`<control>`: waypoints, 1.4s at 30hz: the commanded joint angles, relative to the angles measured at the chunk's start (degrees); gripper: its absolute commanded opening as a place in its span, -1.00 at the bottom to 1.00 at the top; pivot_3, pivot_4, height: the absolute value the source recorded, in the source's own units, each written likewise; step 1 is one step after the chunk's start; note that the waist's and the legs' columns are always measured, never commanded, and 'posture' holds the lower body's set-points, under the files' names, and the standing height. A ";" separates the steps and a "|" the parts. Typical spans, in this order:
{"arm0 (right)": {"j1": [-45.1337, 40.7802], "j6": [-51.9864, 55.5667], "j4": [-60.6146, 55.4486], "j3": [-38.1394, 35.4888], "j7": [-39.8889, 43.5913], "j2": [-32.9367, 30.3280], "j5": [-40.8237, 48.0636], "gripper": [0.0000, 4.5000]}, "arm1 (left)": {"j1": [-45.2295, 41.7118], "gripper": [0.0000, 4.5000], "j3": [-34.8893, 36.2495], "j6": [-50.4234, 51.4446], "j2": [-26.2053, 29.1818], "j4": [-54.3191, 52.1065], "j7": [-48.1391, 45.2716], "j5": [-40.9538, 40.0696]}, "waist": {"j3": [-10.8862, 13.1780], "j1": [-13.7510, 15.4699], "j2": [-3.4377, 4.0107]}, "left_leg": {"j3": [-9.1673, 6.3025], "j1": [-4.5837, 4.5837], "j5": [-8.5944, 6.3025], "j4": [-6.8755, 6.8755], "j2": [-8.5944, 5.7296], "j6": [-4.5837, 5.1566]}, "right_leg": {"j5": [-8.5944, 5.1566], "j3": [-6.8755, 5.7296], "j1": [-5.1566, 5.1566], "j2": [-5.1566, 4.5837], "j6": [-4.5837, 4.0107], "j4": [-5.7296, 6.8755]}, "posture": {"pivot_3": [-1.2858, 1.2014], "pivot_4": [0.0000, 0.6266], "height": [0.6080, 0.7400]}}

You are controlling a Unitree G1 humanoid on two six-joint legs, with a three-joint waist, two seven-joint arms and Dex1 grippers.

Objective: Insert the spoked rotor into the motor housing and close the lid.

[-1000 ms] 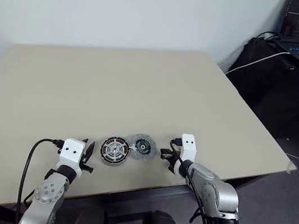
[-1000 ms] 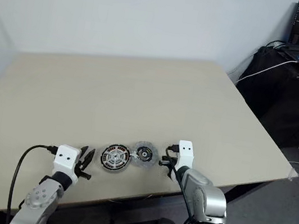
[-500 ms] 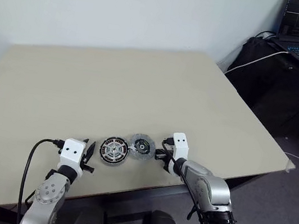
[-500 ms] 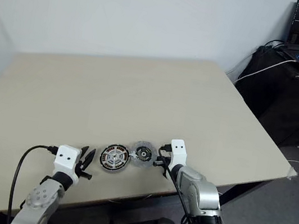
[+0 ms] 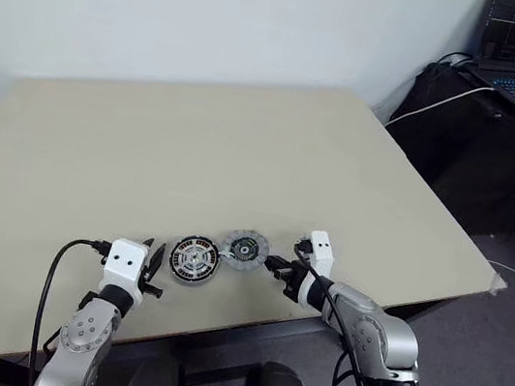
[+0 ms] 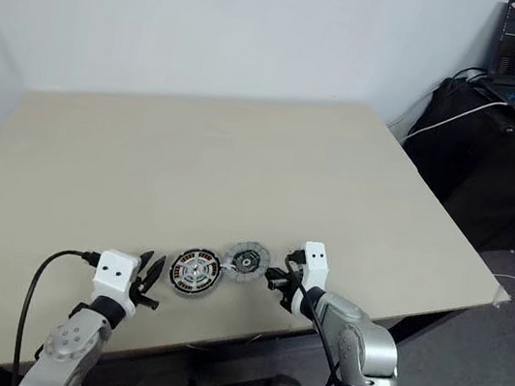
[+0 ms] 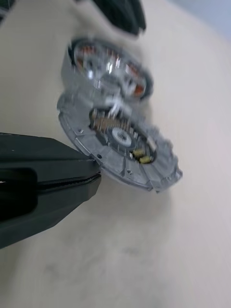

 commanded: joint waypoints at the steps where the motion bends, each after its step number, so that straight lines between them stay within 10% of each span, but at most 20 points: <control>1: -0.17 0.25 -4.23 0.92 1.48 0.03 2.91 -0.99 | 0.34 -0.45 -1.11 -1.82 0.65 -1.29 -2.07 -0.78 | 0.00 -0.04 0.00 | 0.00 0.00 0.00 0.00 0.00 0.00 | 0.00 0.00 -0.01 0.00 0.00 0.00 | 0.03 -1.00 1.00; 42: -4.31 -10.68 7.15 6.95 -3.51 0.77 -5.78 -0.99 | 4.05 -0.45 -1.13 -2.41 1.94 -2.46 -8.67 -6.15 | 0.02 0.32 0.01 | 0.02 -0.02 0.00 -0.01 0.00 0.00 | -0.01 -0.01 -0.05 -0.02 0.00 -0.03 | 0.03 -1.00 1.00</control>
